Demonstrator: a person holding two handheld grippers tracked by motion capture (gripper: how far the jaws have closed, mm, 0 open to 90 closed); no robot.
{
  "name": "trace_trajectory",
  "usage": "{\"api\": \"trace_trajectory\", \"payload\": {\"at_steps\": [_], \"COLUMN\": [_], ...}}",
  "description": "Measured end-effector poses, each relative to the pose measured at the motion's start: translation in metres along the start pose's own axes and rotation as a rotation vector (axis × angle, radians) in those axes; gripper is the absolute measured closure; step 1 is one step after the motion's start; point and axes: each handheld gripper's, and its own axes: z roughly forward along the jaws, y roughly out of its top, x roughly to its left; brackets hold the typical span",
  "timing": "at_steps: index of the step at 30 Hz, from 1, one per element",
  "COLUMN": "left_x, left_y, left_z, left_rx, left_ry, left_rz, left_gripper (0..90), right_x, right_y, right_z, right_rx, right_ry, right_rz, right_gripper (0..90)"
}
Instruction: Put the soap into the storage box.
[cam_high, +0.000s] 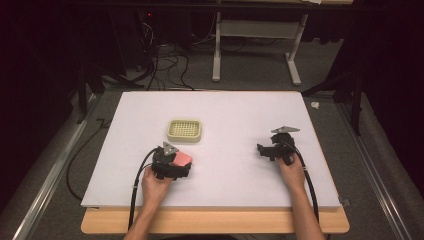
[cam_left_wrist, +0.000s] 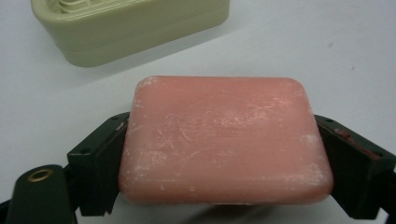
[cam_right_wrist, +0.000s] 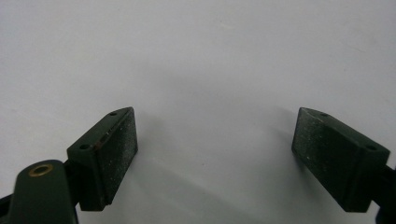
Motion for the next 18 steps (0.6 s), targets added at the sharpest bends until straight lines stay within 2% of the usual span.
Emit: {"api": "trace_trajectory", "payload": {"at_steps": [11, 18], "left_x": [-0.002, -0.006], "left_y": [0.002, 0.007], "left_z": [-0.008, -0.017], "left_rx": [-0.017, -0.048], "left_ry": [-0.018, -0.039], "left_rz": [0.01, 0.016], "left_gripper": [14.0, 14.0], "right_x": [0.0, 0.0], "right_y": [0.0, 0.0], "right_z": [0.0, 0.0], "right_rx": [0.0, 0.0], "right_ry": [0.0, 0.0], "right_rz": [0.0, 0.0], "right_gripper": [14.9, 14.9]}}
